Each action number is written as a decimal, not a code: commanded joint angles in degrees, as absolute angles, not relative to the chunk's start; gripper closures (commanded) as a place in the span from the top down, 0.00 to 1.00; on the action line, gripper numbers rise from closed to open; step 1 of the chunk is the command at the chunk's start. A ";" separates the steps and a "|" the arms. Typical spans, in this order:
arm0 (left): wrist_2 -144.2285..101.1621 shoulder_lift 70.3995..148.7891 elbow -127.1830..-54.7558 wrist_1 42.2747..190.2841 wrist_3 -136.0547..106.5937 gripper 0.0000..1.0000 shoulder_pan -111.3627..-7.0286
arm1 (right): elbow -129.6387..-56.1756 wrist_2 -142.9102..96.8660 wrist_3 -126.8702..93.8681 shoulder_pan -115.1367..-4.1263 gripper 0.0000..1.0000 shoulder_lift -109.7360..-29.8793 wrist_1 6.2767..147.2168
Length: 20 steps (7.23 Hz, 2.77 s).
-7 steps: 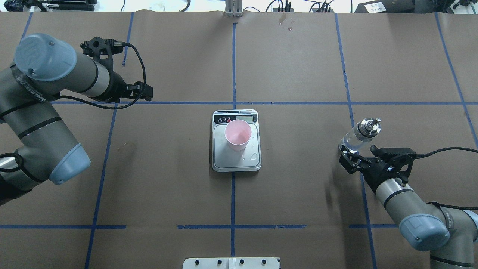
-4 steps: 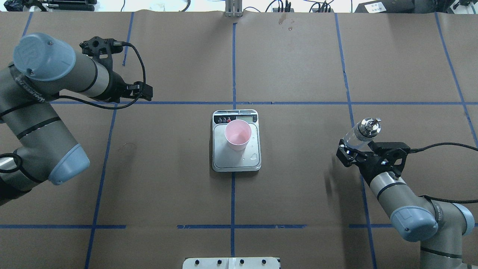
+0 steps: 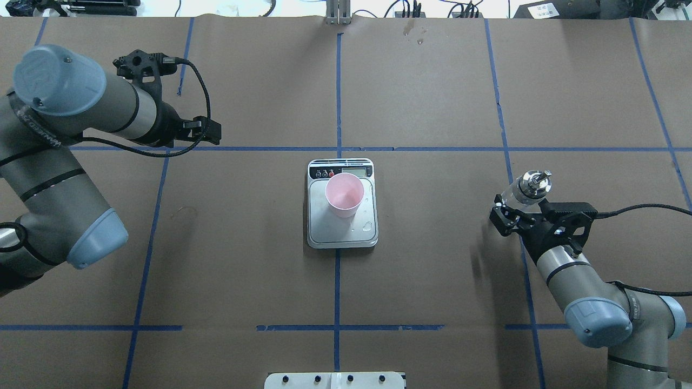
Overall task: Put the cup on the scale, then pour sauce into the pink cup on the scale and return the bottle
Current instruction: 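Grasp the glass sauce bottle with the right gripper and lift it, then carry the bottle with the right gripper over the pink cup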
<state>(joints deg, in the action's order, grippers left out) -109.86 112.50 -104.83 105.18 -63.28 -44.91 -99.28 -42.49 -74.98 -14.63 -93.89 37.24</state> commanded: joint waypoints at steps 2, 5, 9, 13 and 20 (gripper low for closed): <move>-109.86 112.50 -105.55 104.50 -63.28 1.00 -44.91 | -99.23 -39.47 -73.30 -14.50 1.00 -93.43 36.91; -109.78 112.50 -107.93 100.55 -63.28 1.00 -44.83 | -98.97 -38.58 -73.04 -14.24 0.97 -92.29 36.91; -109.78 112.59 -107.93 100.46 -63.28 1.00 -44.83 | -99.31 -38.85 -63.25 -14.68 0.00 -93.16 34.74; -109.78 112.59 -108.37 100.37 -63.28 1.00 -44.91 | -105.53 -40.60 -54.68 -15.38 0.00 -92.03 40.90; -109.78 112.50 -109.42 100.02 -63.28 1.00 -44.91 | -110.57 -39.39 -47.59 -15.38 0.00 -67.69 95.49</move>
<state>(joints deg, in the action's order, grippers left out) -109.85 112.50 -109.37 100.02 -63.29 -44.91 -110.79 -41.15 -51.73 -15.51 -69.52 89.31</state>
